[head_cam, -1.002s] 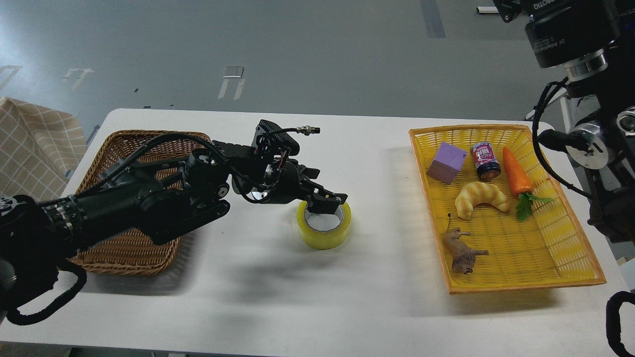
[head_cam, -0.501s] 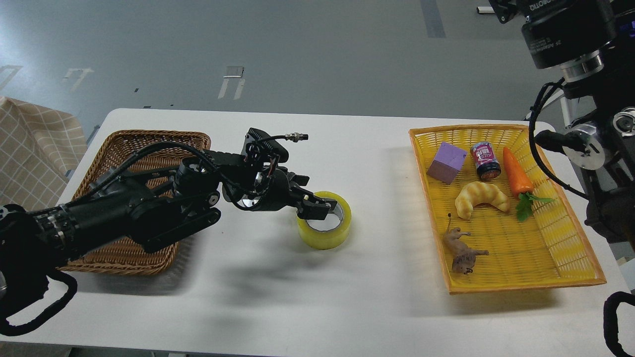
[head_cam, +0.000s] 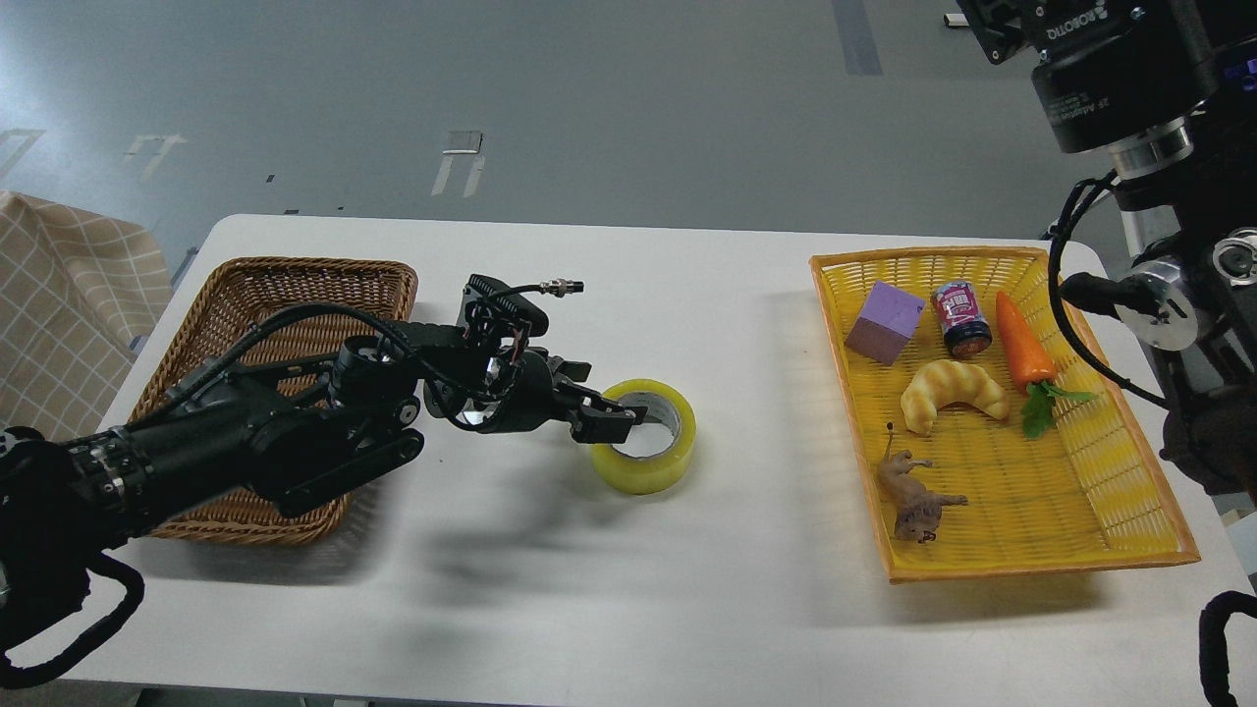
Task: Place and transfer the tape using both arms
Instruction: 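Lower the left gripper onto the tape roll and grip its rim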
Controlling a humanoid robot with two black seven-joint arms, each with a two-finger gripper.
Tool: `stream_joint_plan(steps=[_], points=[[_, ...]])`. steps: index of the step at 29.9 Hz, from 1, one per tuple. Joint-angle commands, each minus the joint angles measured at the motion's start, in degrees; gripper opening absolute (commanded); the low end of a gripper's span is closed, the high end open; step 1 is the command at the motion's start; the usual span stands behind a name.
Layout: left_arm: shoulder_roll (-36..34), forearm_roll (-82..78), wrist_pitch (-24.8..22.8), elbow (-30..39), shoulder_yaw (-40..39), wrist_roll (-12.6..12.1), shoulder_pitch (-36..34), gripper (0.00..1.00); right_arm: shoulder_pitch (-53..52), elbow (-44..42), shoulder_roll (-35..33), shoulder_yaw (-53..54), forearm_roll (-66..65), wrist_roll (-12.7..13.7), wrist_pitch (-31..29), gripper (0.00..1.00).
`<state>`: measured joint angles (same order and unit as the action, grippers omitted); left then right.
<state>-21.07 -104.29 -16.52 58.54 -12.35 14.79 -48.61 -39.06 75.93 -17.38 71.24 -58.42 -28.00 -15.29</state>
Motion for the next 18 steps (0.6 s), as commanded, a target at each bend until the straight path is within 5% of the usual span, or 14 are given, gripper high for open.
stream_joint_plan(steps=[1, 10, 18], points=[[-0.02, 0.14, 0.00, 0.00, 0.05, -0.03, 0.71, 0.98, 0.03, 0.01, -0.11, -0.05, -0.03, 0.00, 0.00, 1.00], [-0.02, -0.57, 0.08, -0.26, 0.40, -0.03, 0.89, 0.95, 1.00, 0.36, -0.11, 0.12, -0.03, 0.00, 0.35, 1.00], [-0.20, -0.83, 0.08, -0.26, 1.80, 0.06, 0.45, 0.51, 1.53, 0.54, -0.55, 0.83, -0.03, 0.00, 0.26, 1.00]])
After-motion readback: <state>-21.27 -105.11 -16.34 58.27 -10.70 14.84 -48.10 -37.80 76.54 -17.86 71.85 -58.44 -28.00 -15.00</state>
